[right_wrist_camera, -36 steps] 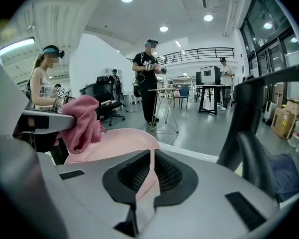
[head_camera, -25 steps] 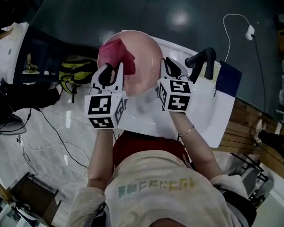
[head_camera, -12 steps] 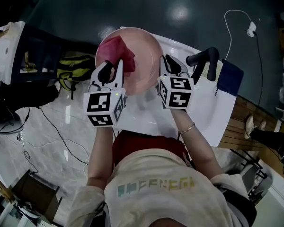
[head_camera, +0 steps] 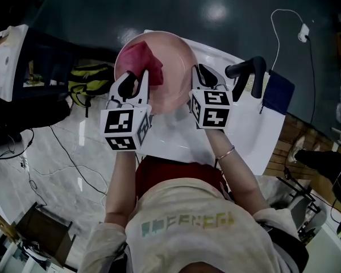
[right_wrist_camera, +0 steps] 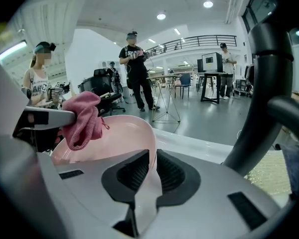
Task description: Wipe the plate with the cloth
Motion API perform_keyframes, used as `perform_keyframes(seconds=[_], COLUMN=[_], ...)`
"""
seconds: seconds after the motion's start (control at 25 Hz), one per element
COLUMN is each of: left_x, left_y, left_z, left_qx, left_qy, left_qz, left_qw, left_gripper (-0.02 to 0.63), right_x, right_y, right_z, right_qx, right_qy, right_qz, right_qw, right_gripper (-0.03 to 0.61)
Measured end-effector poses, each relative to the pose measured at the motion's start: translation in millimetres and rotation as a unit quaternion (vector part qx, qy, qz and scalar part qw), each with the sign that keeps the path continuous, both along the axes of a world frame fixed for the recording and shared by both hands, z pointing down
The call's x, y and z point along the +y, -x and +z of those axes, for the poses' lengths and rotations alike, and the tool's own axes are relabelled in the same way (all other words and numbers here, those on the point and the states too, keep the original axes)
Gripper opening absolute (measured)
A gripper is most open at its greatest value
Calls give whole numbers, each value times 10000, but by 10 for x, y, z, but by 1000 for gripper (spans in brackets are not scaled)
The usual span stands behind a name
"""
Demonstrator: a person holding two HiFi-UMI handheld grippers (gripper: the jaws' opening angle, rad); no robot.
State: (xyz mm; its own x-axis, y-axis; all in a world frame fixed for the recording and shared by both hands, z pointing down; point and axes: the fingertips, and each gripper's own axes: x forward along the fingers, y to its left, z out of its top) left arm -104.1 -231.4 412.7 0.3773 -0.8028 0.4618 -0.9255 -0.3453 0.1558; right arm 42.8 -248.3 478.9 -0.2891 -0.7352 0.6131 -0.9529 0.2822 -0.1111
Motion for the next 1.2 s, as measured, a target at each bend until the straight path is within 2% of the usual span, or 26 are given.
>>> perform_keyframes(seconds=[0.44,0.72,0.92,1.2], left_x=[9,-10,-107,-279], left_y=[94,180,-60,-645], left_z=[60,117,76,142], left_qx=[-53,-191,-252,-652], left_qy=[78,313,608,819], left_qz=[-75,-22,716,1712], left_qw=[9999,9993,9953,9797], left_gripper=[67,67,67,67], right_x=[-59,-101,-112,-140], right_y=[13,31,27,40], right_z=[66,68,69,70], right_qx=[123,192,181,161], right_qy=[-24,-92,-116,-95], right_qz=[110,213,242,290], right_qw=[9999,9995,9995,9994], right_gripper=[40,40,40,40])
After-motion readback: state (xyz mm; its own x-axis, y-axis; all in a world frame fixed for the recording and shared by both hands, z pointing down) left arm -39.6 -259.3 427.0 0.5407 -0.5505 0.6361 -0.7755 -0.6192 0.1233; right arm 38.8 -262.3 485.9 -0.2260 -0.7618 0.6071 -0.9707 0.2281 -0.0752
